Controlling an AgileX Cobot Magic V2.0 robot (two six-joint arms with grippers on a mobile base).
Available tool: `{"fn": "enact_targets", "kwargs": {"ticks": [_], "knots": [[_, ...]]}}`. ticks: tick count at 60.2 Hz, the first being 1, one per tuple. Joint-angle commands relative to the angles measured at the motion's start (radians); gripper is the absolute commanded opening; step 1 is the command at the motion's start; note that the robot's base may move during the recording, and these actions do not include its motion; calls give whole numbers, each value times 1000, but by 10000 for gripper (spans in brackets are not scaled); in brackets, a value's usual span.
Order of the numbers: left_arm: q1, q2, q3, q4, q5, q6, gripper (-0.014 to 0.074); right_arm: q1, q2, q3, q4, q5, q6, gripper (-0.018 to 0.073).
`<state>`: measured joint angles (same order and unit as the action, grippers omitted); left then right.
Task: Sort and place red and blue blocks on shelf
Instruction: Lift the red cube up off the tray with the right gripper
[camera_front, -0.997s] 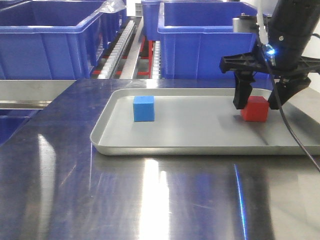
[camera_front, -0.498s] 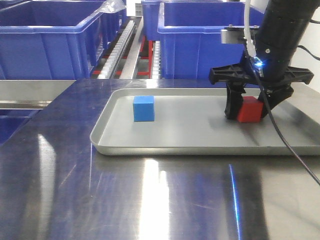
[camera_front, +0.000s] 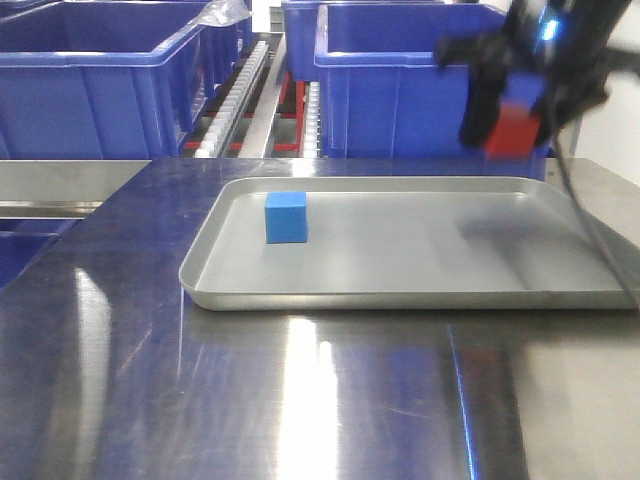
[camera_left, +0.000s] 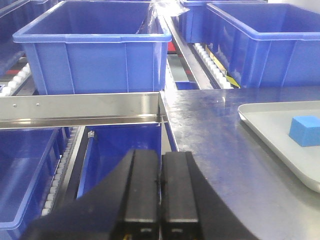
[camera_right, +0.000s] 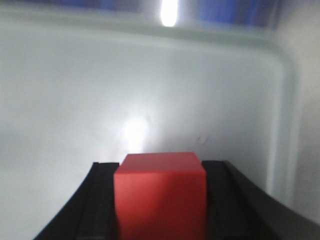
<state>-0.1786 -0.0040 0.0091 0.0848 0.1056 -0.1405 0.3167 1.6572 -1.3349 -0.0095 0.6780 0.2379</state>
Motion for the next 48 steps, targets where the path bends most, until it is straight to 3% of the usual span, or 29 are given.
{"fn": "enact_targets", "kwargs": {"ticks": [1,11,21,28,39,48], "knots": [[2,-20,37,-7,-88,0,140,-21,-147,-22,-19,-79,-4,62],[2,-20,37,-7,-88,0,140,-82,-362,81,-20,-209,-4,62],[2,-20,37,-7,-88,0,140,-194,-631,290,-20,-372,-4,62],[2,-20,37,-7,-88,0,140,-258,-778,428,-20,-396,-4,62],[2,-20,37,-7,-88,0,140,-272,-909,587,-40,-393,-4,62],[2,-20,37,-7,-88,0,140,-272,-922,606,-40,-397,-4,62]]}}
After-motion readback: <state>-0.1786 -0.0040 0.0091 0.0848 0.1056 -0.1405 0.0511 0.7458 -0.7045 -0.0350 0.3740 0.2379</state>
